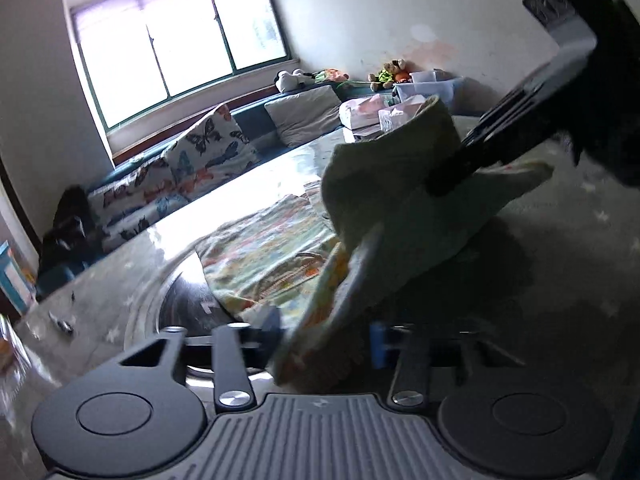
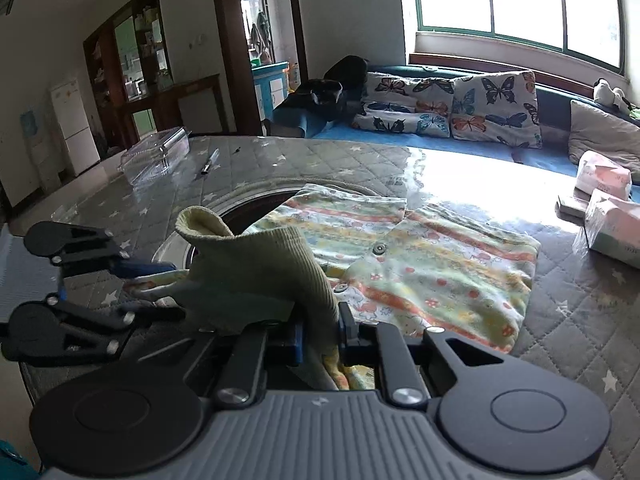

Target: Fold clothes

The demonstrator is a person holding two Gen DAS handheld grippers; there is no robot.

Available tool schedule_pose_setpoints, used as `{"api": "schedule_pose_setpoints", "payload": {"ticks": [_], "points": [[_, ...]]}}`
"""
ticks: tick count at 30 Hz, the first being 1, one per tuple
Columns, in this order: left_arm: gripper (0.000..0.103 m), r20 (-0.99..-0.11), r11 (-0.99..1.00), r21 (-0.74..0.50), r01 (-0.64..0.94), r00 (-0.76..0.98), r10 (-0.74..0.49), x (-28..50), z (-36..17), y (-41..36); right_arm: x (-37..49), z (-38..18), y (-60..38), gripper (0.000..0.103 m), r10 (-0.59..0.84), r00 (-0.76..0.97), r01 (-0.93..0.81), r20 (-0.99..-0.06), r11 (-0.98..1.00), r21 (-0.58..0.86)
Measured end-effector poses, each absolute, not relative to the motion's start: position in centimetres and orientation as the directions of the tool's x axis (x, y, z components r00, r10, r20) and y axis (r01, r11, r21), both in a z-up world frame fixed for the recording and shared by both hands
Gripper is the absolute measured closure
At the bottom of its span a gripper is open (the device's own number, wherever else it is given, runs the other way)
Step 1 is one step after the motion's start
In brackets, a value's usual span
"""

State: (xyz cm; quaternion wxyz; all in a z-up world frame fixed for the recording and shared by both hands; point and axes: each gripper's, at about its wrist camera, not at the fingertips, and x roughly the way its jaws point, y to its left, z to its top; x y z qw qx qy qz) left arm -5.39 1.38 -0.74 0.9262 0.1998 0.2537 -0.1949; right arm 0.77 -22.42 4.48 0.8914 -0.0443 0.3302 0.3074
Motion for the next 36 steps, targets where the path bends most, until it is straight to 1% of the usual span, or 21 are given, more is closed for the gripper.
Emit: {"api": "schedule_pose_setpoints", "payload": {"ticks": [2,5,12,15,19,23,28,32,34,36], "points": [[0.089,-0.552,0.845,0.256,0.47,0.789,-0.271,-5.1,-0.8,1.6,0.4,4.5,-22.6,0.093,0.522,0.597,-0.576,-0.609,0.808,0.127],[0.094,-0.539,0.846,0.239,0.476,0.79,-0.292,-5.8,-0.3,1.8,-0.7,4.8,-22.9,0.094,0.528,0.608,-0.58,-0.593,0.806,0.122],[0.096,-0.534,0.83,0.189,0.524,0.764,-0.361,-10.2,2.0,1.6,-5.1,6.9,-24.9,0.095,0.565,0.586,-0.624,-0.581,0.772,0.121],[0.096,-0.54,0.818,0.137,0.558,0.735,-0.411,-12.9,3.2,1.7,-8.1,8.2,-25.8,0.095,0.586,0.569,-0.652,-0.577,0.749,0.116],[0.096,-0.543,0.83,0.083,0.551,0.723,-0.426,-13.7,4.2,1.9,-8.4,9.3,-25.7,0.095,0.589,0.574,-0.669,-0.569,0.738,0.089],[0.096,-0.529,0.857,0.035,0.514,0.737,-0.42,-11.4,5.1,2.4,-5.6,10.3,-24.8,0.095,0.578,0.59,-0.669,-0.563,0.741,0.059],[0.096,-0.527,0.882,-0.023,0.471,0.744,-0.411,-5.9,6.6,3.5,-0.1,11.6,-23.1,0.095,0.558,0.6,-0.665,-0.574,0.746,0.031],[0.096,-0.582,0.901,-0.087,0.424,0.713,-0.392,0.1,6.5,4.6,5.7,10.9,-20.8,0.095,0.526,0.589,-0.66,-0.613,0.751,0.01],[0.096,-0.613,0.909,-0.119,0.399,0.691,-0.384,3.3,5.8,5.1,8.2,9.9,-19.8,0.095,0.511,0.576,-0.657,-0.638,0.754,0.01],[0.096,-0.643,0.92,-0.127,0.37,0.676,-0.36,5.7,4.6,5.5,10.3,8.6,-18.9,0.095,0.495,0.568,-0.648,-0.658,0.762,0.014]]}}
